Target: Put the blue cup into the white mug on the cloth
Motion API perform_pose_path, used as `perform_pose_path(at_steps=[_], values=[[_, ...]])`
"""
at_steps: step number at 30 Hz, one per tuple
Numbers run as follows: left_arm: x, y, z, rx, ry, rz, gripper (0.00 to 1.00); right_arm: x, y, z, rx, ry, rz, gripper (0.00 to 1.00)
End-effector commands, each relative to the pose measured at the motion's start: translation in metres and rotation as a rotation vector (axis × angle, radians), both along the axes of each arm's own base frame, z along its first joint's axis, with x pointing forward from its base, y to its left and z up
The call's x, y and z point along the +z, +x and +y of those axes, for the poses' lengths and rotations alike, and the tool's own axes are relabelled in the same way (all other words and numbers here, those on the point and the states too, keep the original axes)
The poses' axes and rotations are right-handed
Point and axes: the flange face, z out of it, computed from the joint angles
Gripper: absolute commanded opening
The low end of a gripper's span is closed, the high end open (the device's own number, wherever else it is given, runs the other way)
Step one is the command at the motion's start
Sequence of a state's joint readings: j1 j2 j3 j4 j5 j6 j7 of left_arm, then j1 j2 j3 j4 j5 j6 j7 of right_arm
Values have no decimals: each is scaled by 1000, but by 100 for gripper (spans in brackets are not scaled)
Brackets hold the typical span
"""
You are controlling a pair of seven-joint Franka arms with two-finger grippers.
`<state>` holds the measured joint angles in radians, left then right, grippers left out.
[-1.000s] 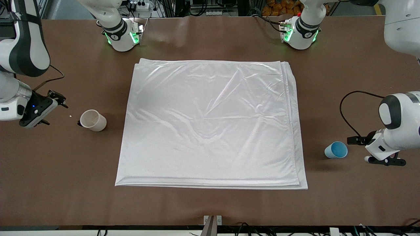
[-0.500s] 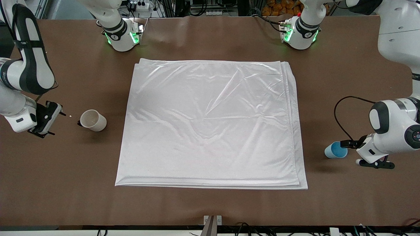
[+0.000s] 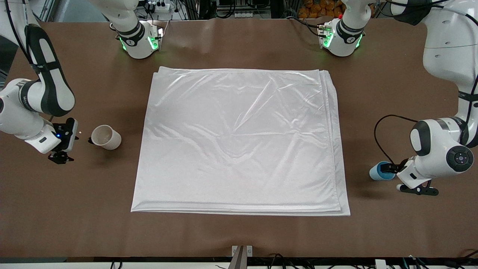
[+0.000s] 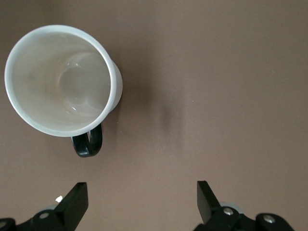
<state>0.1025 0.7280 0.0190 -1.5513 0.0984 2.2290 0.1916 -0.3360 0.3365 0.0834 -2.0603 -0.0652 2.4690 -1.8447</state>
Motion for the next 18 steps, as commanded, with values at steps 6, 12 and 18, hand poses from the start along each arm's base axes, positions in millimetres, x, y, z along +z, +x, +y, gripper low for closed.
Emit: perform_pose_path(at_steps=[6, 12, 18], values=[[-10, 4, -5, 7, -11, -11, 0, -28, -21, 5, 137, -9, 5, 100], [-7, 5, -5, 18, -20, -15, 0, -47, -32, 9, 138, -7, -7, 100], [-5, 5, -5, 15, -19, -18, 0, -68, -42, 8, 134, -1, -7, 100]])
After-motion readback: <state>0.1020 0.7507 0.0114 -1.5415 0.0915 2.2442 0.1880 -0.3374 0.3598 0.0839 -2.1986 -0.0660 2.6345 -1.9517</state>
